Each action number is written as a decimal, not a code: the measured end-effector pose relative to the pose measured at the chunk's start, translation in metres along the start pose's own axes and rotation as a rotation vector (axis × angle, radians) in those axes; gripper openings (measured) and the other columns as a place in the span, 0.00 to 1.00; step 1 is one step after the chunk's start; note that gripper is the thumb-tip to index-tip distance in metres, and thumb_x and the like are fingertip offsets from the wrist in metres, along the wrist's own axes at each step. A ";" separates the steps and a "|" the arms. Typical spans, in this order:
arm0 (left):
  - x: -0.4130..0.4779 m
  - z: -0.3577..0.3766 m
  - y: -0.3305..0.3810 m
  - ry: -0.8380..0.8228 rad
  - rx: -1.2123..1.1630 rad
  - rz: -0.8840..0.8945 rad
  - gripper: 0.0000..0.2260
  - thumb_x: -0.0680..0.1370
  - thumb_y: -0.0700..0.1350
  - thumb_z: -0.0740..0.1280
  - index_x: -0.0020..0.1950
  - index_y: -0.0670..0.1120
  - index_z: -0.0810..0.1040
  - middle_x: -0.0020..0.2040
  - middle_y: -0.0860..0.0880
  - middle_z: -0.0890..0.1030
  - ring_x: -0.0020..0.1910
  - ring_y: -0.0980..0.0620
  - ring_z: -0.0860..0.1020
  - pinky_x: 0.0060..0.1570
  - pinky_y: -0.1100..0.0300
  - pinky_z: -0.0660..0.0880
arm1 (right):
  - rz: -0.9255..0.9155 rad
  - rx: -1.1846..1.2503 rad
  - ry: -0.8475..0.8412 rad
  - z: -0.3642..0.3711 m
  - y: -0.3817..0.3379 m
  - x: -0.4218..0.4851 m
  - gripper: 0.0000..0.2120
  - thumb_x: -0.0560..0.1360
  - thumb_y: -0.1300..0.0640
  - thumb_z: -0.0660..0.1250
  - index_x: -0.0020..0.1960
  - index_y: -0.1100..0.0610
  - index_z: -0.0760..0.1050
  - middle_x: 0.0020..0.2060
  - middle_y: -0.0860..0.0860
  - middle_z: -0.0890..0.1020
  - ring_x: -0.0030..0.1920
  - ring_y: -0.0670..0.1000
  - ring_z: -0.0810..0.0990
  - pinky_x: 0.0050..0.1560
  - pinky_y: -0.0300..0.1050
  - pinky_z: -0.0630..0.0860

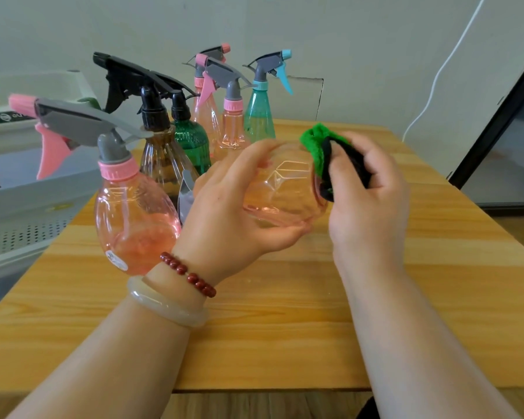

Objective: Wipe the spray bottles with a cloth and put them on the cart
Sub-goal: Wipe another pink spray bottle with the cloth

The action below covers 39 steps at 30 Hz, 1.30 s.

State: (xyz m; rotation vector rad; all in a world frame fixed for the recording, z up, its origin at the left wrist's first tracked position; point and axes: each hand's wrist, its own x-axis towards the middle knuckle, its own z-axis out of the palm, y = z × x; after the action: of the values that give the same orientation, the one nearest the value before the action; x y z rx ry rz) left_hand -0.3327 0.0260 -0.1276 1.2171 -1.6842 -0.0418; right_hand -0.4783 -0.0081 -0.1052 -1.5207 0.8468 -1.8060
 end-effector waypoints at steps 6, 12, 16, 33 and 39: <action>0.003 0.001 0.002 0.014 -0.111 0.008 0.38 0.67 0.57 0.77 0.72 0.43 0.70 0.63 0.48 0.77 0.64 0.46 0.76 0.63 0.43 0.73 | -0.449 -0.104 -0.174 -0.005 -0.014 -0.009 0.06 0.74 0.58 0.67 0.50 0.51 0.77 0.45 0.50 0.78 0.49 0.50 0.78 0.51 0.47 0.75; 0.001 0.002 0.002 0.046 -0.080 0.030 0.38 0.66 0.58 0.77 0.72 0.49 0.67 0.64 0.49 0.77 0.64 0.50 0.76 0.64 0.44 0.73 | -0.018 0.048 0.008 0.000 -0.003 -0.005 0.07 0.72 0.52 0.68 0.49 0.48 0.80 0.48 0.55 0.82 0.50 0.56 0.81 0.52 0.60 0.79; 0.002 -0.001 0.005 0.073 -0.111 0.041 0.36 0.68 0.57 0.75 0.72 0.44 0.68 0.65 0.48 0.77 0.64 0.50 0.76 0.63 0.49 0.74 | -0.410 -0.091 -0.128 0.000 -0.012 -0.016 0.06 0.73 0.57 0.67 0.50 0.50 0.77 0.46 0.46 0.78 0.50 0.50 0.78 0.53 0.49 0.74; 0.002 0.001 0.000 0.048 -0.085 0.020 0.39 0.66 0.58 0.77 0.72 0.44 0.68 0.64 0.47 0.77 0.64 0.48 0.76 0.63 0.45 0.74 | -0.053 -0.023 0.003 0.002 0.002 -0.004 0.09 0.75 0.53 0.66 0.52 0.41 0.78 0.56 0.50 0.80 0.59 0.50 0.79 0.59 0.58 0.76; 0.002 0.001 0.003 0.061 -0.085 0.012 0.37 0.67 0.58 0.74 0.72 0.44 0.69 0.64 0.49 0.77 0.65 0.51 0.75 0.65 0.47 0.72 | -0.505 -0.194 -0.210 0.000 -0.014 -0.012 0.10 0.77 0.60 0.68 0.57 0.60 0.79 0.56 0.53 0.81 0.60 0.49 0.79 0.63 0.45 0.73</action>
State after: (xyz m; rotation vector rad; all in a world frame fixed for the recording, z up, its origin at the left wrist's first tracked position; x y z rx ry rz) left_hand -0.3359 0.0251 -0.1251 1.1333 -1.6208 -0.0677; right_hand -0.4773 0.0095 -0.1014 -2.1578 0.5804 -1.8936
